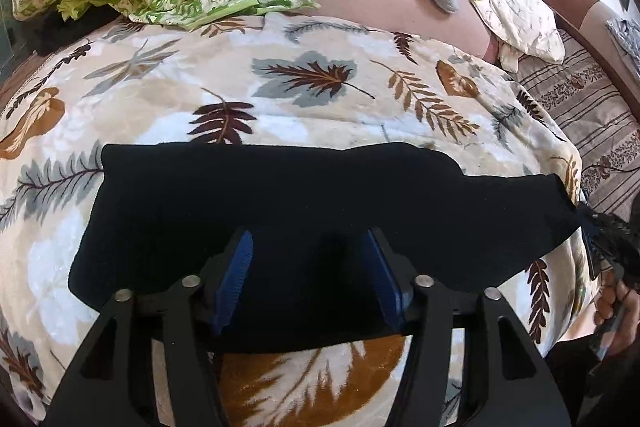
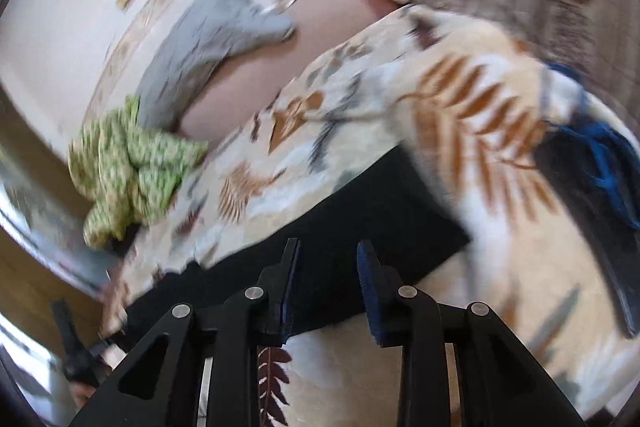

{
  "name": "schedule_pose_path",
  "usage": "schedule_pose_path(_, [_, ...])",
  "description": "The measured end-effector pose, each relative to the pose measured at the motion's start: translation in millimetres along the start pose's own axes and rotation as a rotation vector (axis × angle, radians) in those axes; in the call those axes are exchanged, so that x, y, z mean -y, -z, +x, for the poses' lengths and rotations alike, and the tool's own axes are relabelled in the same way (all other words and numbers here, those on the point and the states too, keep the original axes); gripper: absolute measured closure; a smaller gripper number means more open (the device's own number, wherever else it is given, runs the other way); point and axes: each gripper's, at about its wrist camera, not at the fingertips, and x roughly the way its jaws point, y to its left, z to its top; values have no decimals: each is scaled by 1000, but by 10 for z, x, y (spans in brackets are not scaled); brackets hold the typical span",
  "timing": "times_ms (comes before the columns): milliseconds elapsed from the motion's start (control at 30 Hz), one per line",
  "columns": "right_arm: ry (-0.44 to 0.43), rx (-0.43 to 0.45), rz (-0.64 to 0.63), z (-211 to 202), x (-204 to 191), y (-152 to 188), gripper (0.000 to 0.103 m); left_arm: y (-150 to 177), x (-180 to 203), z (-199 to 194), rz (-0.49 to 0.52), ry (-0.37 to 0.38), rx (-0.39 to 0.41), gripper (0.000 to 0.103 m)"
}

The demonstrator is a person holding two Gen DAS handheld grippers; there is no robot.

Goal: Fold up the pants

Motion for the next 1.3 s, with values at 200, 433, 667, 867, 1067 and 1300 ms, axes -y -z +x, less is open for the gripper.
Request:
schedule_pose_path(200, [21,-132,-47,566,-144,49,68,8,9,-7,4,1,-8,40])
schedule_pose_path(433, [18,-92,-134,359,-436,34,60,-22,-136,-140,-29,3,29,28])
schedule_pose_path(667, [-34,-100,-166,356,-724,118,50,21,-526,-261,-107,-40,41,27])
schedule_pose_path(867, [-68,-138,-169,569,-875,156,49,83,-977,-333,-191,-35,36,20])
schedule_pose_path(1067, [-89,-168,-222,885,-1163,101,38,83,-1206,-233,-211,-48,-6,20])
schedule_pose_path(1300, [-145,-257,-349,1362,-1711,181,38,-30,-1241,-119,-197,-38,-5,19])
